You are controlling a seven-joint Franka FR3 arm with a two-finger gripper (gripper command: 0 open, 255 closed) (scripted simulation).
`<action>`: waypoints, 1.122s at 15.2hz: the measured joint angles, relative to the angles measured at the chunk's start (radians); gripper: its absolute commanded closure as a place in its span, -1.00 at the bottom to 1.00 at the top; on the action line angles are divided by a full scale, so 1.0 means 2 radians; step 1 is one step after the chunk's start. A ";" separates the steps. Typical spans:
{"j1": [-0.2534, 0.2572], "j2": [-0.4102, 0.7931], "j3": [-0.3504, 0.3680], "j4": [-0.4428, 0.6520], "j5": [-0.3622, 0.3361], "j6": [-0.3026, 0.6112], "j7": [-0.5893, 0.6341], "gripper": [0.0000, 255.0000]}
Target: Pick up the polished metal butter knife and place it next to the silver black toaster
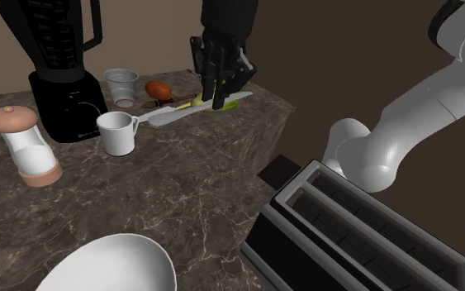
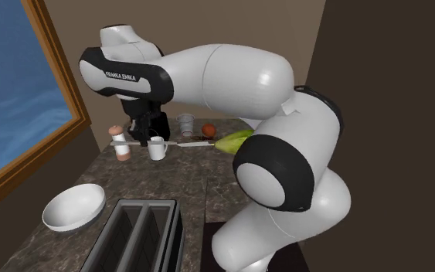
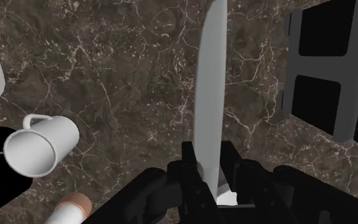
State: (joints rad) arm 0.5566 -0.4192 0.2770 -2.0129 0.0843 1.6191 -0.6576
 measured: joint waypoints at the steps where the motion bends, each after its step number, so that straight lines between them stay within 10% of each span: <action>1: 0.005 -0.009 0.008 -0.006 0.005 -0.002 0.011 1.00; 17: 0.024 -0.049 0.033 -0.118 0.029 0.072 0.036 1.00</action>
State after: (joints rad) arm 0.6037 -0.5169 0.3438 -2.2492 0.1418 1.7640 -0.5848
